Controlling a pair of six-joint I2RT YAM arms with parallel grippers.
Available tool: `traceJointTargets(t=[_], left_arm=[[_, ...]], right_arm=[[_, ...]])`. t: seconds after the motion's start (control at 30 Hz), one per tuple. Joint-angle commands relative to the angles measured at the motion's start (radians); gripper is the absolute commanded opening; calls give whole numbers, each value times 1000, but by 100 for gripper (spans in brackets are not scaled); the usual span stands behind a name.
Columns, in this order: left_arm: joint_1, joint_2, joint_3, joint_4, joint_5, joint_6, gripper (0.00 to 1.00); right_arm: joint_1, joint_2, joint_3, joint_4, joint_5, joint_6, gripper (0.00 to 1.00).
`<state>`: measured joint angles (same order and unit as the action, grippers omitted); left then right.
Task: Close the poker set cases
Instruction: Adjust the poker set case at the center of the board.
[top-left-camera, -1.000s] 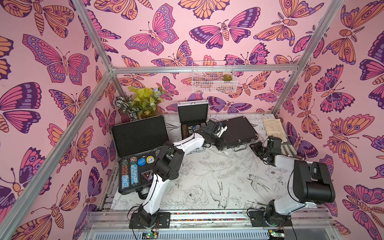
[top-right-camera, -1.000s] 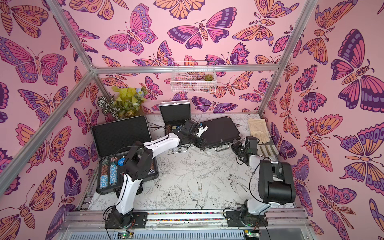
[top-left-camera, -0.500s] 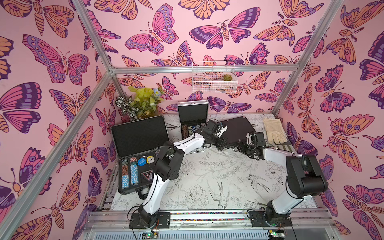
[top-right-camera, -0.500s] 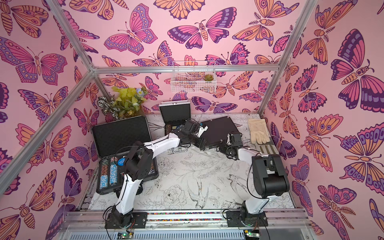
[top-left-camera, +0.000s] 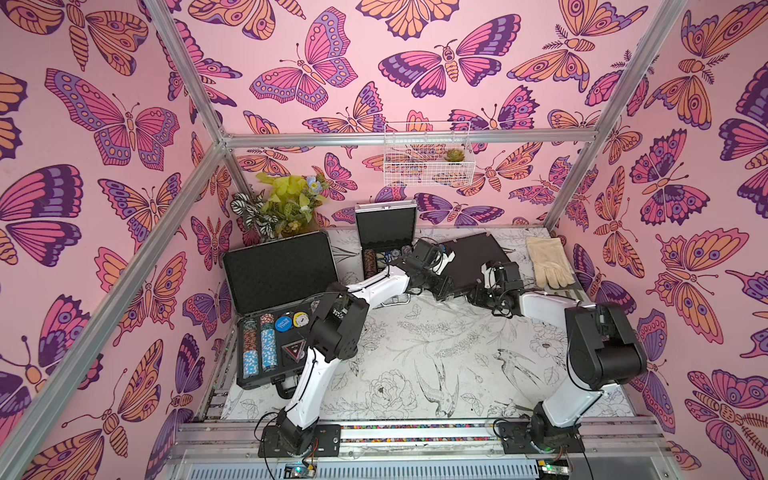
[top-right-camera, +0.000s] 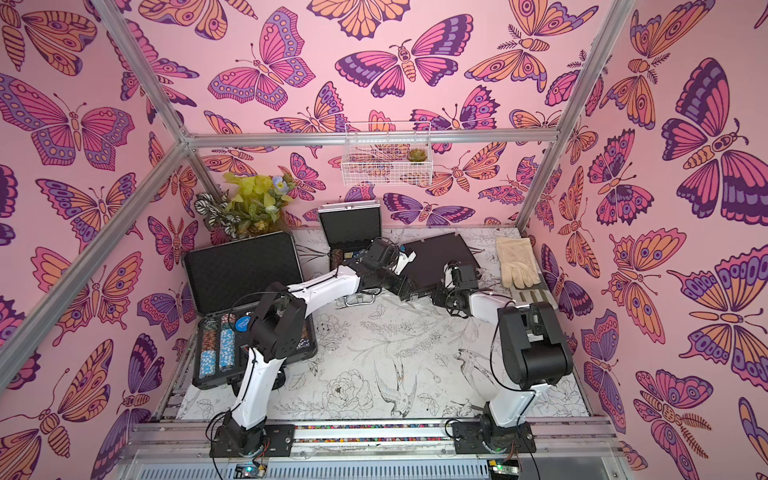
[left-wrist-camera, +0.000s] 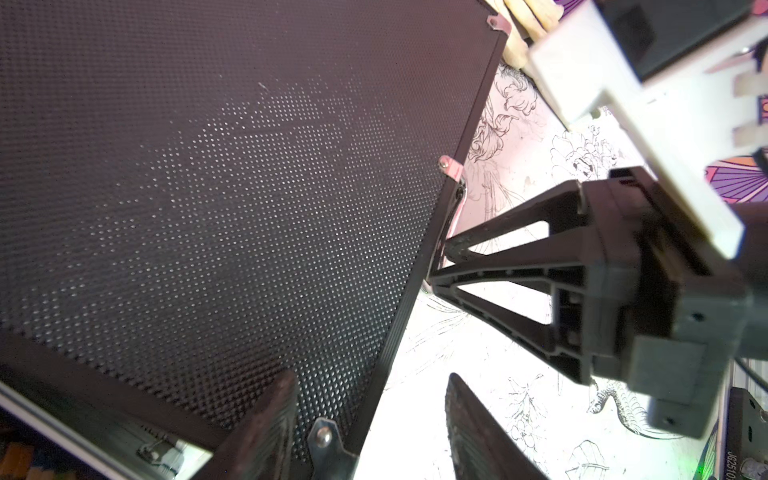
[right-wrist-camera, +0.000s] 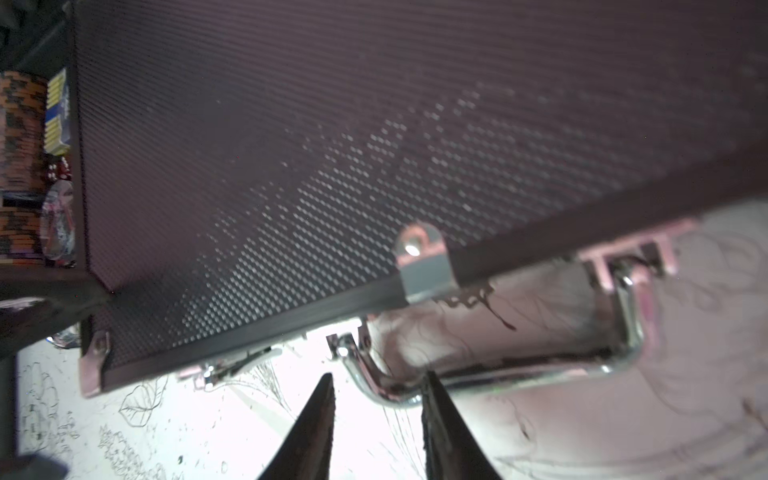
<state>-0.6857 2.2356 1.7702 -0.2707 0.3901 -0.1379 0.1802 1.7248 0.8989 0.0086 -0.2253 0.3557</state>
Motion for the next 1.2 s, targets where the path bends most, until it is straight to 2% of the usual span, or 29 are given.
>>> traceJointTargets(t=[0.0,0.57,0.97,1.17], left_arm=[[6,67,-12,-122,-4,8,59],[11,62,0,-142,-12,20,59],[11,88,28,-142,5,10,59],[11,95,33,-142,5,16,59]], right_arm=[[22,21,35,-27,23,-54,39],[83,89,58,-16,97,-62,41],[119,83,34,-26,161,-28,17],[132,53,-30,17,168,27,12]])
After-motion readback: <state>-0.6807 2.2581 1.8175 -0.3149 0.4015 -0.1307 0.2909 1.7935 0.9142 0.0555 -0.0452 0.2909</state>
